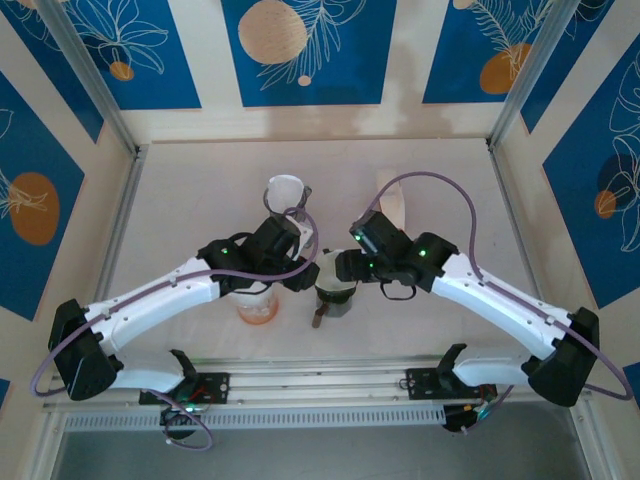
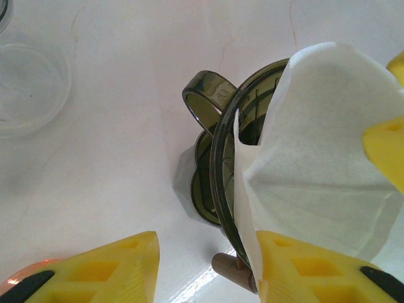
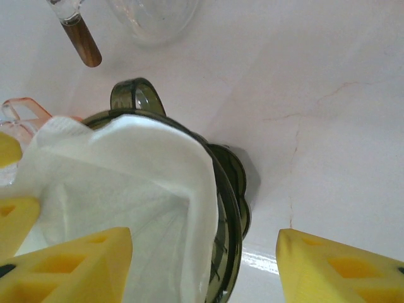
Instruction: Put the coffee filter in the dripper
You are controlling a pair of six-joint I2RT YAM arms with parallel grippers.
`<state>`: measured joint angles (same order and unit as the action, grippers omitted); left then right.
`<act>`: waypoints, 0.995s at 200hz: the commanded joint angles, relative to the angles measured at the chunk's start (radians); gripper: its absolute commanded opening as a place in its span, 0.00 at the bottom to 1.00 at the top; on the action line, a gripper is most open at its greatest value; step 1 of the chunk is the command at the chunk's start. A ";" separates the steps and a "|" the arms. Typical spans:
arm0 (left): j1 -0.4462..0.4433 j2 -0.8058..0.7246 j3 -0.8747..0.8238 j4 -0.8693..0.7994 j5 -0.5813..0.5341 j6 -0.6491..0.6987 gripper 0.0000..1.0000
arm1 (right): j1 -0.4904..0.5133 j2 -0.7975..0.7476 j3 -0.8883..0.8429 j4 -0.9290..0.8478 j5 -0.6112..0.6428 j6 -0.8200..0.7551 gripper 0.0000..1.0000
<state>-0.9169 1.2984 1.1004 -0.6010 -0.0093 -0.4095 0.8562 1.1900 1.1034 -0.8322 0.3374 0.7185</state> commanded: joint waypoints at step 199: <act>-0.004 -0.053 0.013 0.014 -0.008 -0.010 0.62 | 0.035 -0.210 -0.064 -0.050 0.164 0.075 0.65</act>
<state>-0.9169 1.2827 1.1004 -0.6003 -0.0097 -0.4133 0.8845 1.0145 1.0523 -0.8761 0.4572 0.7658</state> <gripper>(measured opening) 0.602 0.648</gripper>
